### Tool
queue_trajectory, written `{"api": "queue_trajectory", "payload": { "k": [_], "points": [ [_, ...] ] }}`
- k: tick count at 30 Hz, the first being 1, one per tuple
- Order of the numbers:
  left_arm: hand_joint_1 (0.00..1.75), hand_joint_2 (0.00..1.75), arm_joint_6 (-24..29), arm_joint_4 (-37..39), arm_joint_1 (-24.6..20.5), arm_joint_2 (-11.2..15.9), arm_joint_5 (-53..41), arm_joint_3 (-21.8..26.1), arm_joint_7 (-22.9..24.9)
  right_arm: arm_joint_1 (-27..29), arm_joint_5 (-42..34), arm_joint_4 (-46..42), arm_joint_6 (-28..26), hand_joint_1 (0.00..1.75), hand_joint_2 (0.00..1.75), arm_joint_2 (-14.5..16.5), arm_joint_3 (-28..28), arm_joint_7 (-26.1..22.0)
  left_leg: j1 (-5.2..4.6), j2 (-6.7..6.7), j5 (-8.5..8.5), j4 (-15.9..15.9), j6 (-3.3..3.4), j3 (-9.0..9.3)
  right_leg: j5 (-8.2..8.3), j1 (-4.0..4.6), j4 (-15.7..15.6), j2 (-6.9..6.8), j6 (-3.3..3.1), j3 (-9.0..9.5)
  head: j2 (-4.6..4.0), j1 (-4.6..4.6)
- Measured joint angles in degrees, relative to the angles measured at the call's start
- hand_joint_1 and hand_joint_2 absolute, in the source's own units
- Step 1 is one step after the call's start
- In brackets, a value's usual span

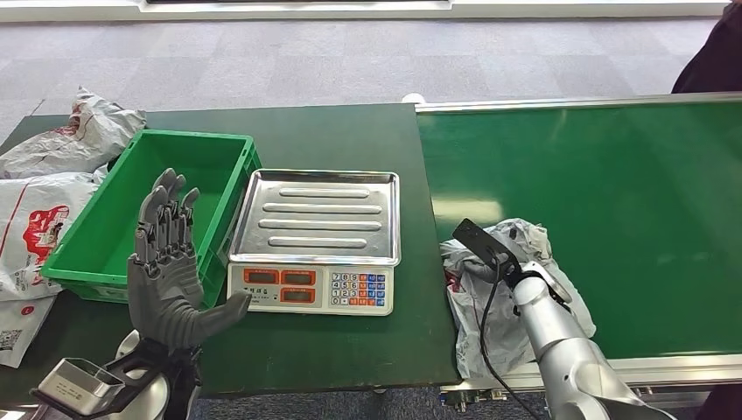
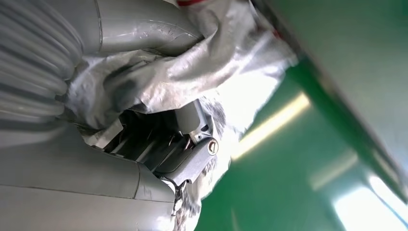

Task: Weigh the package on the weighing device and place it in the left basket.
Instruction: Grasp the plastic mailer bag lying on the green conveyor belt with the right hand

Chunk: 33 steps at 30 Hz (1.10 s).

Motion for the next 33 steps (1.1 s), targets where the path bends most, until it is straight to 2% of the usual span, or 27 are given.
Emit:
{"api": "queue_trajectory", "payload": {
  "k": [4, 7, 10, 13, 16, 19, 21, 23, 25, 29, 33],
  "points": [
    [0.0, 1.75, 1.05, -0.81, 0.96, -0.03, -0.05, 0.36, -0.05, 2.83, -2.39, -8.86, -8.98, 1.75, 1.75, 1.53, 0.0, 2.59, 0.0, -0.02, 0.0, 0.0, 0.0, -0.02, -0.01, 0.0, 0.0, -0.03, 0.0, -0.02, 0.0, 0.0],
    [0.0, 1.75, 1.68, -1.21, 1.65, -0.03, -0.05, 0.43, -0.13, 6.73, -3.89, -20.69, -16.65, 1.75, 1.75, 3.62, 0.01, 4.94, 0.0, -0.04, 0.0, 0.0, 0.0, -0.08, -0.03, 0.0, 0.01, -0.06, 0.0, -0.09, 0.0, 0.0],
    [0.0, 1.75, 1.81, -1.38, 1.91, -0.04, -0.05, 0.44, -0.02, 10.24, -4.85, -33.01, -23.01, 1.75, 1.75, 5.58, 0.06, 5.24, 0.0, -0.04, -0.01, 0.0, -0.01, -0.11, -0.05, 0.0, 0.0, -0.06, -0.01, -0.12, 0.0, -0.01],
    [0.0, 1.75, 1.87, -1.38, 2.02, -0.05, -0.05, 0.44, 0.13, 12.92, -4.64, -43.25, -27.21, 1.75, 1.75, 7.06, 0.22, 4.84, 0.0, 0.0, -0.06, 0.0, 0.0, -0.1, -0.08, 0.0, 0.0, -0.02, -0.01, -0.13, 0.0, 0.0],
    [0.0, 1.75, 1.88, -1.37, 2.04, -0.05, -0.05, 0.44, 0.21, 14.81, -4.32, -50.04, -28.49, 1.75, 1.75, 8.11, 0.43, 4.71, 0.0, 0.02, -0.07, 0.0, 0.01, -0.1, -0.08, 0.0, -0.01, -0.01, -0.01, -0.13, 0.0, -0.01],
    [0.0, 1.75, 1.88, -1.34, 2.04, -0.05, -0.04, 0.44, 0.26, 15.84, -4.21, -53.71, -30.04, 1.75, 1.75, 8.74, 0.5, 4.37, 0.0, 0.0, -0.06, 0.0, 0.01, -0.09, -0.07, 0.0, -0.01, -0.01, -0.01, -0.12, 0.0, 0.0],
    [0.0, 1.75, 1.85, -1.29, 2.02, -0.07, -0.02, 0.44, 0.28, 16.44, -4.41, -55.61, -33.02, 1.75, 1.75, 9.11, 0.51, 3.51, 0.0, 0.0, -0.05, 0.0, 0.01, -0.08, -0.06, 0.0, -0.01, -0.01, -0.01, -0.11, 0.0, 0.0],
    [0.0, 1.75, 1.8, -1.11, 1.86, -0.17, 0.03, 0.42, 0.33, 16.95, -6.07, -57.72, -36.11, 1.75, 1.75, 9.62, 0.78, 1.83, 0.0, 0.01, -0.05, 0.0, 0.01, -0.08, -0.06, 0.0, 0.0, -0.01, -0.01, -0.11, 0.0, 0.0],
    [0.0, 1.75, 1.76, -0.64, 1.27, -0.32, 0.27, 0.28, 0.41, 16.87, -9.31, -59.22, -36.84, 1.75, 1.75, 10.12, 2.01, -0.56, 0.0, 0.06, -0.05, 0.0, 0.01, -0.08, -0.05, 0.0, 0.01, 0.04, -0.02, -0.11, 0.0, 0.0],
    [0.0, 1.75, 1.76, 1.52, -1.18, -0.51, 1.15, -1.08, 0.27, 13.61, -16.03, -57.71, -34.68, 1.75, 1.75, 11.68, 8.59, -4.85, 0.0, 0.16, -0.02, -0.01, -0.03, -0.06, -0.03, 0.0, 0.08, 0.15, -0.05, -0.16, 0.0, -0.01],
    [0.0, 1.75, 1.79, 4.24, -3.56, -0.59, 1.81, -2.93, -0.07, 8.07, -19.14, -50.77, -34.95, 1.75, 1.75, 14.39, 16.41, -6.73, 0.05, 0.13, 0.08, -0.01, -0.12, -0.04, 0.01, 0.04, 0.12, 0.14, -0.12, -0.2, 0.0, -0.01]
  ]
}}
